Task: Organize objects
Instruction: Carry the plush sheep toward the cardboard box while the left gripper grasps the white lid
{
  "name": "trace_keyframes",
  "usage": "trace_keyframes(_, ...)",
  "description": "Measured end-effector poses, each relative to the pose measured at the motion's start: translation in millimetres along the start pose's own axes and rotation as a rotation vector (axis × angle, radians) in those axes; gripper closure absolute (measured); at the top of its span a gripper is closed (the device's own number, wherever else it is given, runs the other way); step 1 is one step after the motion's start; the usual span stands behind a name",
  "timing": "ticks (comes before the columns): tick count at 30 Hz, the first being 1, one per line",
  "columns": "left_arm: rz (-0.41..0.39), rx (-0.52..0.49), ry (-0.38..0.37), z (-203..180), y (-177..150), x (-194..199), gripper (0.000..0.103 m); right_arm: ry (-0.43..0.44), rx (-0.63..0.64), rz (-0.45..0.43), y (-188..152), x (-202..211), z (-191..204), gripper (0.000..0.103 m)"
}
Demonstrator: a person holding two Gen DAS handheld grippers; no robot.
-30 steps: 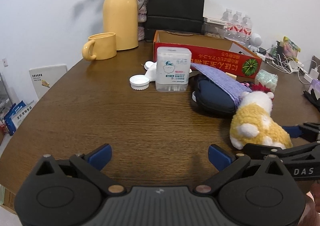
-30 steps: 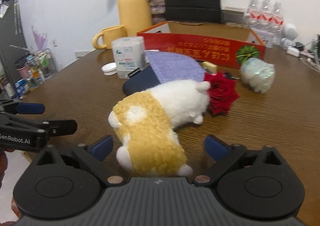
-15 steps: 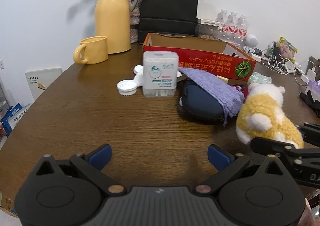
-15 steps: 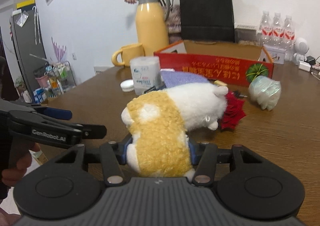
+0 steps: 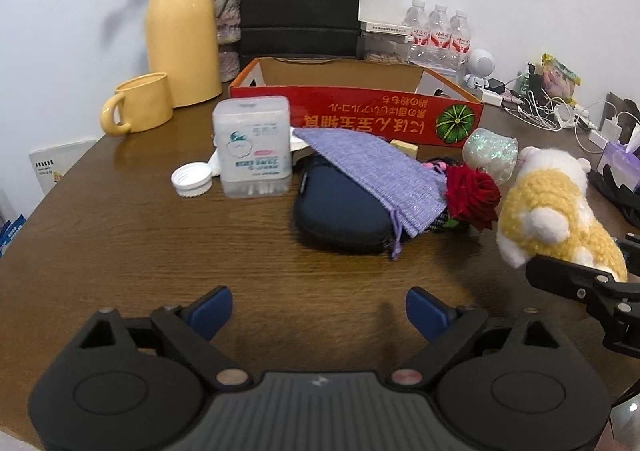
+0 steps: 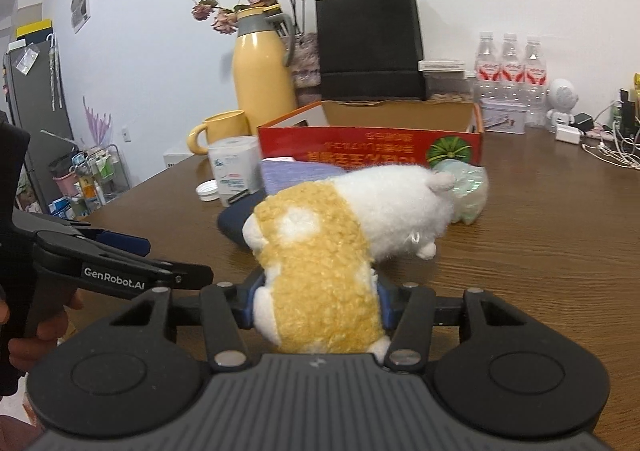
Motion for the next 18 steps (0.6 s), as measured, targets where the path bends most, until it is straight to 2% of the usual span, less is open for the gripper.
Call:
trace_keyframes(3, -0.006, 0.011, 0.013, -3, 4, -2, 0.014, -0.009, -0.002, -0.008, 0, 2, -10, 0.050)
trace_keyframes(11, -0.019, 0.005, 0.019, -10, 17, -8, 0.015, -0.029, -0.012, -0.030, 3, 4, -33, 0.050)
trace_keyframes(18, -0.043, 0.061, 0.117, 31, 29, -21, 0.019, -0.047, -0.006, -0.044, 14, 0, -46, 0.050)
Point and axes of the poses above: each gripper's, at about its wrist camera, not at the fingertips, and x roughly against the way its jaws point, z to its left, y to its top, the point moved 1 cm from there along -x, roughly the way its jaws point, and after that the axes turned 9 degrees about y, right-handed, at the moved point
